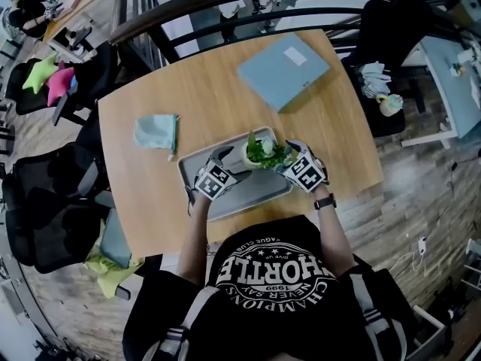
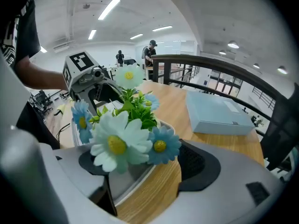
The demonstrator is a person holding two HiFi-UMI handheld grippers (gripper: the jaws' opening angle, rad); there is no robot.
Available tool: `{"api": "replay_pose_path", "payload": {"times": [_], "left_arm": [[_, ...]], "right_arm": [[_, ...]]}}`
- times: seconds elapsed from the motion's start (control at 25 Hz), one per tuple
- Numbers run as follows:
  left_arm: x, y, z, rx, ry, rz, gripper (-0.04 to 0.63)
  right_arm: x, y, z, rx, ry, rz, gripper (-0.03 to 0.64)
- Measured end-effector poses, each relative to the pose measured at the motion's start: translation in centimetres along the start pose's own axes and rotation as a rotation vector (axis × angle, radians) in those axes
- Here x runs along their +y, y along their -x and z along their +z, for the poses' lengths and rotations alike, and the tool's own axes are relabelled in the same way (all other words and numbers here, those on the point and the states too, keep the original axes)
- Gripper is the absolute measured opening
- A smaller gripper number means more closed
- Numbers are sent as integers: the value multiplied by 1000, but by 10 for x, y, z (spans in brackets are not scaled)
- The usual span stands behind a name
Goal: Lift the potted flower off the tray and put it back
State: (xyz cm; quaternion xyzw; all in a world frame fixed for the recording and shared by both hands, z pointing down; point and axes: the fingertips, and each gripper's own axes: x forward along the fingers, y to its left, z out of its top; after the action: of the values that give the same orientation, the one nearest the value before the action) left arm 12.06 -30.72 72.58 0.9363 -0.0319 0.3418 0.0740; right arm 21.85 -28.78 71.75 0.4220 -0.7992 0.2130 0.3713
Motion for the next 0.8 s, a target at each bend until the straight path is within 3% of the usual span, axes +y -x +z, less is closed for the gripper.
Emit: {"api": "replay_pose_path", "payload": {"times": [0.48,0.68,0.76,0.8], "left_arm": [[-6,57,3,-94,79,130,433],[-16,85,-7,-103,72,198,430],[-18,99,-7,-135,88,230,406],[-19,107,-7,-159,97,249,360]], "right_arm": [[0,47,12,-140,-81,-116,390],[18,66,22,-229,-141,-133,341],[25,73,27,-267,-163,-131,315],[30,75,29,-282,-169,-128,305]]}}
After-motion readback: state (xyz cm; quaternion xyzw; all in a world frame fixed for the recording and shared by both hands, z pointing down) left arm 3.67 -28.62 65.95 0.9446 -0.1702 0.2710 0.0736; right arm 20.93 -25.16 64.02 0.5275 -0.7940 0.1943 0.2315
